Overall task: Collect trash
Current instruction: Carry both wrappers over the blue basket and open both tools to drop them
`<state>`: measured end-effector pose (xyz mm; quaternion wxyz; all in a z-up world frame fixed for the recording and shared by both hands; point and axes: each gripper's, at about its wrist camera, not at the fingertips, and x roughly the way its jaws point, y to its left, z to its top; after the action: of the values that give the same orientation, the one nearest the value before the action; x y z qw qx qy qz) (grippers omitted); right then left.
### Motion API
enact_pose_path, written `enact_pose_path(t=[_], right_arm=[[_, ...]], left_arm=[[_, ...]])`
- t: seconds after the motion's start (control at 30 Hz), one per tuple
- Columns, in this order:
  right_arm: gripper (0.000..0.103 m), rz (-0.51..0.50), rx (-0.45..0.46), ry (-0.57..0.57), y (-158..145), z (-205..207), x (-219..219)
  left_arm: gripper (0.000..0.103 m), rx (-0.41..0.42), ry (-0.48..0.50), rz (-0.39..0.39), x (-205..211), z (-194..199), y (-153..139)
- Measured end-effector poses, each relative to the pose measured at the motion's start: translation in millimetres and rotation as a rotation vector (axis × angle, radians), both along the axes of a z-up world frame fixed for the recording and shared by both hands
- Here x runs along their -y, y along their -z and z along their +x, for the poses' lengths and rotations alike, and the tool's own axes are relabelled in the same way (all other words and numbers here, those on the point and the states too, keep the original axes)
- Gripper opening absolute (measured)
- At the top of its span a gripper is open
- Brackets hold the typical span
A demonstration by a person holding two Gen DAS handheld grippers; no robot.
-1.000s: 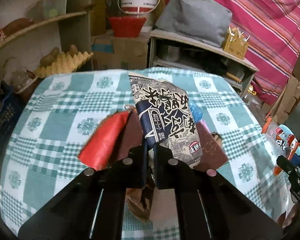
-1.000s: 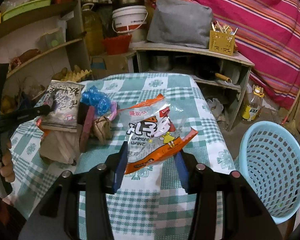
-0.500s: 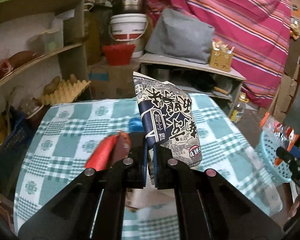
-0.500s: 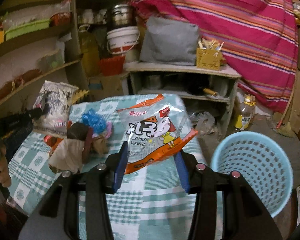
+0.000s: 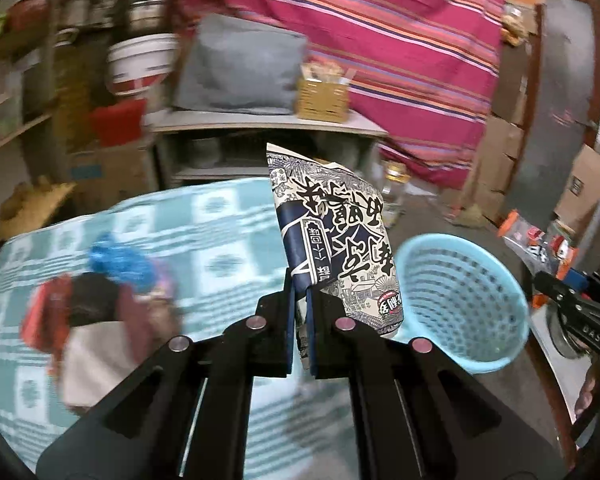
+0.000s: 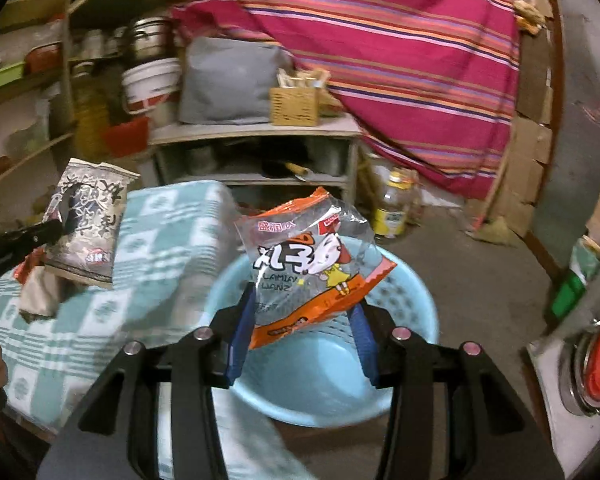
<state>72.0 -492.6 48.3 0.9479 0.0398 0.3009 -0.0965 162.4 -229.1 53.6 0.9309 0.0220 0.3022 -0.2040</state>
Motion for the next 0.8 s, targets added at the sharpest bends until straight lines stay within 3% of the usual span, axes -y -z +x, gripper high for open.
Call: enact_pose_path(t=[0.33, 0.57, 0.8], right_arm=[[0.045, 0.022, -0.033, 0.064, 13, 1, 54], [0.045, 0.067, -0.044, 0.079, 24, 17, 67], [0.045, 0.075, -0.054, 0.083, 31, 23, 68]], left_arm=[[0.003, -0.027, 0.133, 0.019, 103, 8, 23], [0.006, -0.026, 0.160, 0.046, 134, 19, 30], [0.041, -0.039, 0.137, 0.041, 131, 29, 34]])
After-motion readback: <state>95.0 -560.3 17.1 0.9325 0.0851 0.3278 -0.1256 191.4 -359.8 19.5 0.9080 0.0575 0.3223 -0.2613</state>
